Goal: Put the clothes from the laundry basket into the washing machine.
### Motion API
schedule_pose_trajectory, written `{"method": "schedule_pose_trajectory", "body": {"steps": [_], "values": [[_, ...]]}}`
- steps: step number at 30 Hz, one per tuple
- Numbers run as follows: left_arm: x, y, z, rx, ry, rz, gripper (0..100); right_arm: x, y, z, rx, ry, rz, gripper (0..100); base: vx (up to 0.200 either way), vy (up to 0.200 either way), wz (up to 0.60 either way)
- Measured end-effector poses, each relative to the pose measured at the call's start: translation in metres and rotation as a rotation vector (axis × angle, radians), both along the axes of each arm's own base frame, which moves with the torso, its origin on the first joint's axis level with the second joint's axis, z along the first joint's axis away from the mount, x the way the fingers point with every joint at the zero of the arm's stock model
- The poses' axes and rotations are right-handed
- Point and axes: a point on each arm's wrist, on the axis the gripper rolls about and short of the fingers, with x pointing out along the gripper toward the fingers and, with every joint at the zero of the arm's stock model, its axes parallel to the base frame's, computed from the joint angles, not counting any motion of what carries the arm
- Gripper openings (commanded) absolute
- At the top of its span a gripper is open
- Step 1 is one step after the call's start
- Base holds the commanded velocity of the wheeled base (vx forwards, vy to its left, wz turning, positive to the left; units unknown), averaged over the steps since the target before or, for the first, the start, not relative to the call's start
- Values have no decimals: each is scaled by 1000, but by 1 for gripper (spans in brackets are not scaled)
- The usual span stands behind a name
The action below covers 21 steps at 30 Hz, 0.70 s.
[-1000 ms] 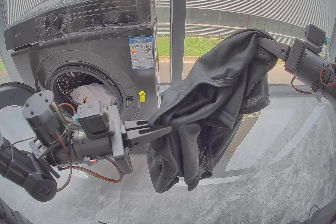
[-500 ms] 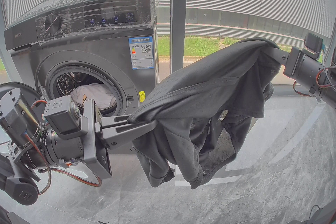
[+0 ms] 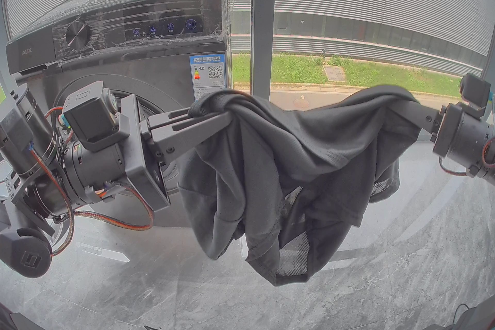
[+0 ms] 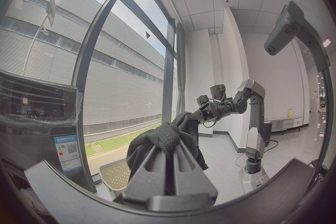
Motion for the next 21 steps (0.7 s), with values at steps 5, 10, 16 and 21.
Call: {"method": "schedule_pose_trajectory", "body": {"steps": [5,10,16,21], "values": [[2,1,0,0,3,22,0,1,-10,18,37,-55,-42,0,0,0,0],[-1,2,-9,22,28,29,0,-3,-14,29,57,-93,-55,0,0,0,0],[-1,6,-23,52,61,51,0,-17,-14,-7,2,-1,-18,0,0,0,0],[6,11,-26,61,69,89,0,-31,-17,-32,-36,62,18,0,0,0,0]]}}
